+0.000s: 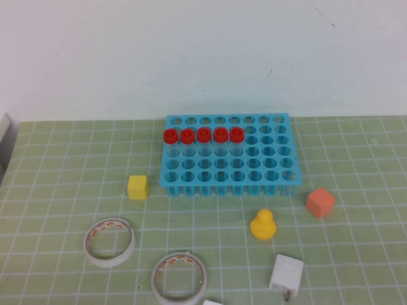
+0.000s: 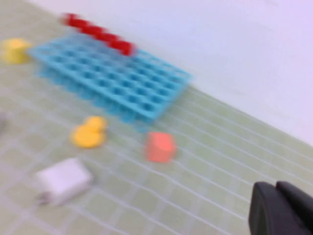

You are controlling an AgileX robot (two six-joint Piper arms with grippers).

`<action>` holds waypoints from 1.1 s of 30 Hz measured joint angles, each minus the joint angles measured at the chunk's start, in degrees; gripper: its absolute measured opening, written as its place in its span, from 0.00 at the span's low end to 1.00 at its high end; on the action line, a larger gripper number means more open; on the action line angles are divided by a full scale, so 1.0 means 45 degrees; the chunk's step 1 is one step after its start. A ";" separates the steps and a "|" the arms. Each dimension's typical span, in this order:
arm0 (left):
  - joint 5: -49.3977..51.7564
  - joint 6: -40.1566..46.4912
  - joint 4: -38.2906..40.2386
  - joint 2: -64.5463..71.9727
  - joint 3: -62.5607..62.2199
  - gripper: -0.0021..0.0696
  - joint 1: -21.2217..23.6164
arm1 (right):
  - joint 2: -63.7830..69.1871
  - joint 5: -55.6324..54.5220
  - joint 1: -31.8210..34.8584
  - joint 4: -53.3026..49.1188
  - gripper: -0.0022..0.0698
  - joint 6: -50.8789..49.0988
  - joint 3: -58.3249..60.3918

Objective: Place the test tubes

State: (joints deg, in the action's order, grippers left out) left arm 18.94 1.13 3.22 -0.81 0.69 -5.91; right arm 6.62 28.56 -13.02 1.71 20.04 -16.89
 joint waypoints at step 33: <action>0.0000 -0.0052 0.0028 0.0000 0.0000 0.03 0.0000 | -0.1634 -0.1825 0.3908 0.0022 0.03 -0.1770 0.3938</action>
State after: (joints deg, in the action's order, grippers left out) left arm 18.94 0.89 3.35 -0.81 0.69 -5.91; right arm -0.73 20.34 4.57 1.81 12.07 0.83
